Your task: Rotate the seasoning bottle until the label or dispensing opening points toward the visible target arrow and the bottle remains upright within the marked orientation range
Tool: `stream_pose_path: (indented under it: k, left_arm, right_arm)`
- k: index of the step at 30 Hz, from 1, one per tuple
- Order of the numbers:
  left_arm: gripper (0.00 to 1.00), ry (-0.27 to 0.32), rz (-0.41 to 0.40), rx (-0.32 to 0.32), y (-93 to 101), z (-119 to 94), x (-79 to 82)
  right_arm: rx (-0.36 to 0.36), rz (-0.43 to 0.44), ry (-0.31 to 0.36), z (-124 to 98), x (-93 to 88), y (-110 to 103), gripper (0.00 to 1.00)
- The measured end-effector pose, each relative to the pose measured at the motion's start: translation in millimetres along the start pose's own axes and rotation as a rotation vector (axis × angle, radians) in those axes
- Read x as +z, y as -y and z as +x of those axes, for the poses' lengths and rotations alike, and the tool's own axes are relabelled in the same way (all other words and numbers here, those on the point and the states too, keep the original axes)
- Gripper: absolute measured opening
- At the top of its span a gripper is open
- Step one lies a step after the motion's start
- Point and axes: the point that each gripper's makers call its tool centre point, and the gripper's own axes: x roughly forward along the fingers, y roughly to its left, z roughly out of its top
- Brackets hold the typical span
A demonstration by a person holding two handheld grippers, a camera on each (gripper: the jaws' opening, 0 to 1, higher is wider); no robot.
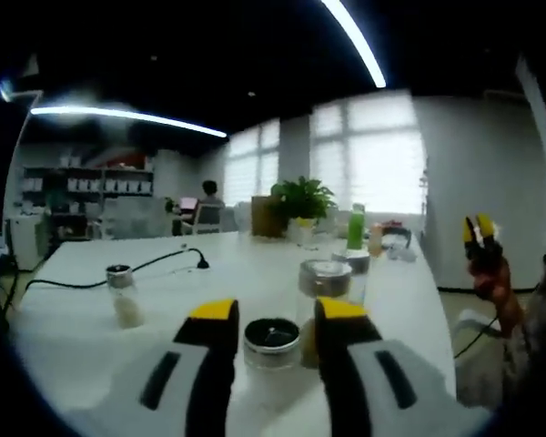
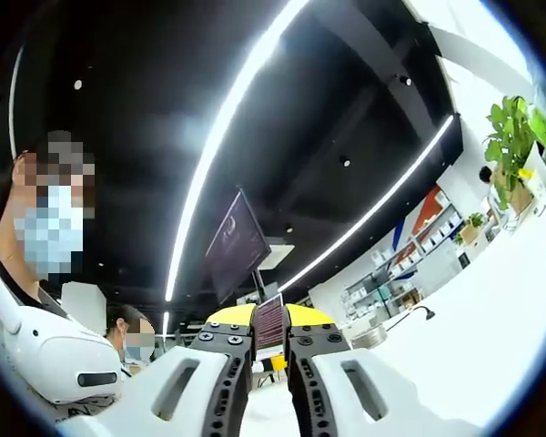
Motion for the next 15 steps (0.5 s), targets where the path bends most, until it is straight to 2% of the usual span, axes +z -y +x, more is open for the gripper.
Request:
stream_pose_path:
  k: [2,3,7,9,11,15]
  left_arm:
    - [0.33,0.061,0.020,0.039,-1.5,-1.6,7.1]
    - [0.33,0.063,0.025,0.052,-0.5,-2.9,6.1]
    - [0.35,0.040,0.050,0.100,0.7,-2.1,-1.4]
    - [0.34,0.033,0.038,0.107,1.4,-1.1,-5.5]
    - [0.37,0.037,0.008,0.123,-0.9,1.1,-9.3]
    - [0.42,0.016,0.003,0.154,-6.7,5.4,-18.2]
  right_arm:
    - [0.000,0.000,0.000,-0.1,0.2,0.0,0.08]
    - [-0.001,0.000,0.000,-0.1,0.3,0.0,0.08]
    - [-0.006,-0.001,0.000,0.0,1.0,1.4,0.08]
    - [-0.011,0.000,0.004,-0.5,2.0,2.7,0.08]
    - [-0.015,0.002,0.007,-1.2,3.2,4.1,0.08]
    - [-0.020,0.000,0.010,-2.1,5.2,5.5,0.08]
